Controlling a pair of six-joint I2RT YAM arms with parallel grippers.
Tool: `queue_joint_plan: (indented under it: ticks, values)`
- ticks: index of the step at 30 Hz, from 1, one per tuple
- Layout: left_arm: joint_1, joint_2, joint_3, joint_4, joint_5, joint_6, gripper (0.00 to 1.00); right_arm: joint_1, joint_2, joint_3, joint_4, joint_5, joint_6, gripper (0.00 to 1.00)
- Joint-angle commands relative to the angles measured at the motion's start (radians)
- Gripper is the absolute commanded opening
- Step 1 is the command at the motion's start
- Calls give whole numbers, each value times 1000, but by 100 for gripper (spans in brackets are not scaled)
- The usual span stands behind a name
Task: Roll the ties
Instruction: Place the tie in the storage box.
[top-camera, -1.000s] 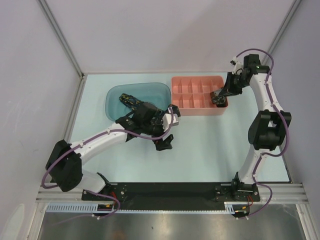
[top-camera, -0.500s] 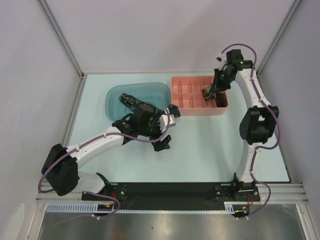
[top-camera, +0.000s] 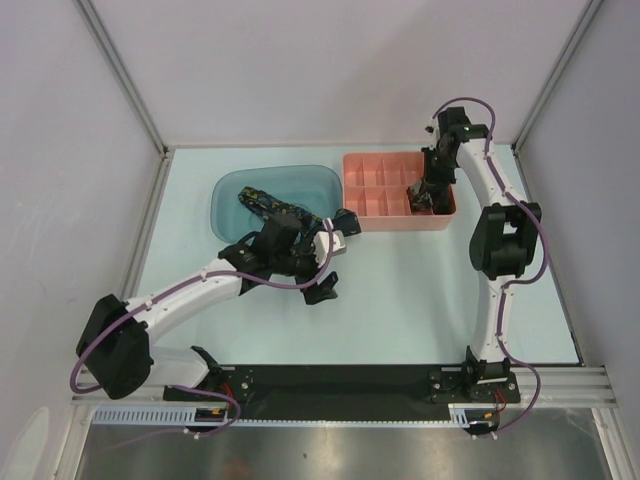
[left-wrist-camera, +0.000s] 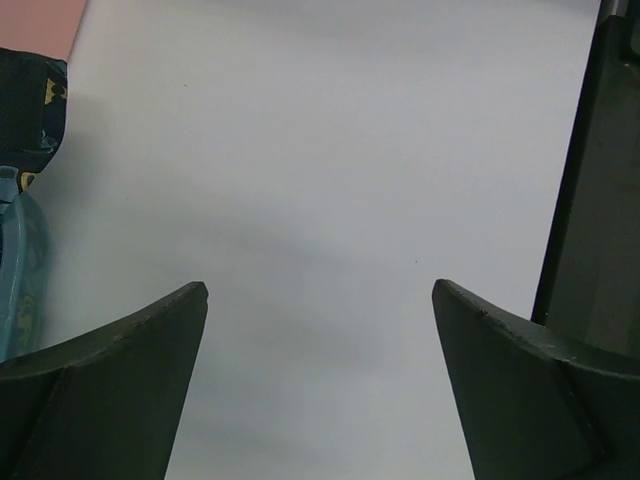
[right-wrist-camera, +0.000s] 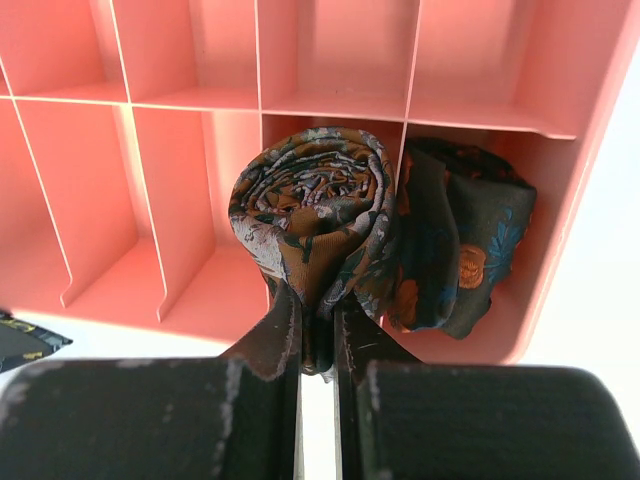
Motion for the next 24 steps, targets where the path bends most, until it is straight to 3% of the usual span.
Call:
queue_joint_plan:
  ticks: [1,24]
  values:
    - [12,-46,-20,32,-13,-22,100,16,37,35,12,47,6,0]
    - [35,-58,-71,55,-11,-34,99,39,157,0,15,118,29,0]
